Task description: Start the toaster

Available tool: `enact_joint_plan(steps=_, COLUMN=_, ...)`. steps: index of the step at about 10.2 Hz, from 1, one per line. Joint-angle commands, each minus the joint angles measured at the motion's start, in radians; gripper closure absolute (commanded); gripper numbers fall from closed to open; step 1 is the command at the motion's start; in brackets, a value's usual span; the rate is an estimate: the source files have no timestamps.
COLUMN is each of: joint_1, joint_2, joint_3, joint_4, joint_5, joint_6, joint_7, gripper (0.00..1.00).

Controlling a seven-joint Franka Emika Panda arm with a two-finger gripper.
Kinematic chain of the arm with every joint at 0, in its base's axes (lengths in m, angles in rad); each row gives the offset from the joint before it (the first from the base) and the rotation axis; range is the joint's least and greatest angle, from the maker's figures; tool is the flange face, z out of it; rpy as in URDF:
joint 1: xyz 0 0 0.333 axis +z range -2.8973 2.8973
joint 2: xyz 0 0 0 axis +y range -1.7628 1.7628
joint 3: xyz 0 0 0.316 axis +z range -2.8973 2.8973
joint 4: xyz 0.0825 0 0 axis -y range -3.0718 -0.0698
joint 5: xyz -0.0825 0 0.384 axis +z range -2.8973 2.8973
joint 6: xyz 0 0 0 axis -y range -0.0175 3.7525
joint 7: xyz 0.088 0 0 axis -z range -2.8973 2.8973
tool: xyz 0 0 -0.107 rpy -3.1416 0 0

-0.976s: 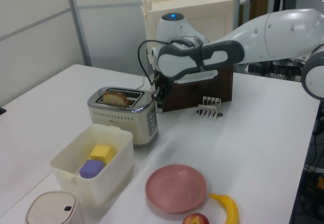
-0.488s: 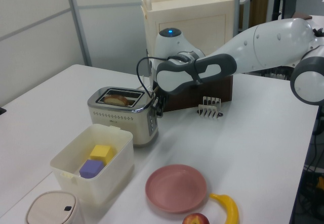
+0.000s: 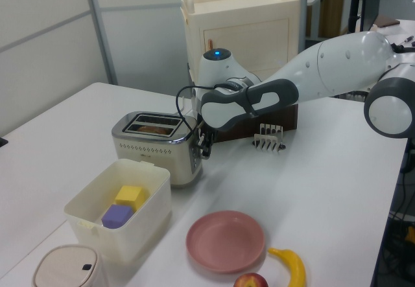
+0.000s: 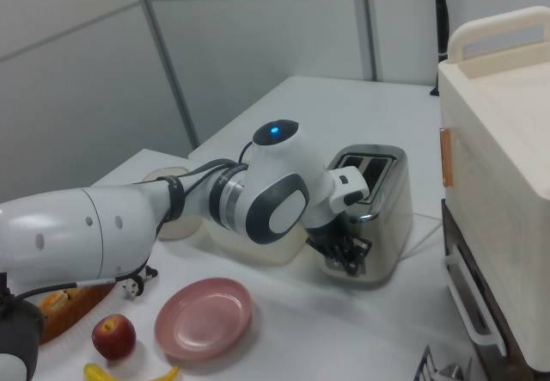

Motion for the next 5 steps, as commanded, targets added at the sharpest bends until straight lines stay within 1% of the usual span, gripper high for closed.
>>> enact_joint_plan(steps=1, joint_1=-0.008, joint_2=0.053, joint_3=-0.012, joint_4=-0.003, joint_5=-0.022, joint_6=0.053, joint_7=-0.013, gripper=1.00)
enact_joint_plan(steps=3, joint_1=-0.014, joint_2=0.004, joint_3=-0.014, joint_4=-0.001, joint_5=-0.022, joint_6=0.036, joint_7=-0.012, gripper=1.00)
enact_joint_plan(steps=5, joint_1=-0.011, joint_2=-0.063, joint_3=-0.014, joint_4=0.000, joint_5=-0.022, joint_6=-0.090, joint_7=-0.012, gripper=1.00)
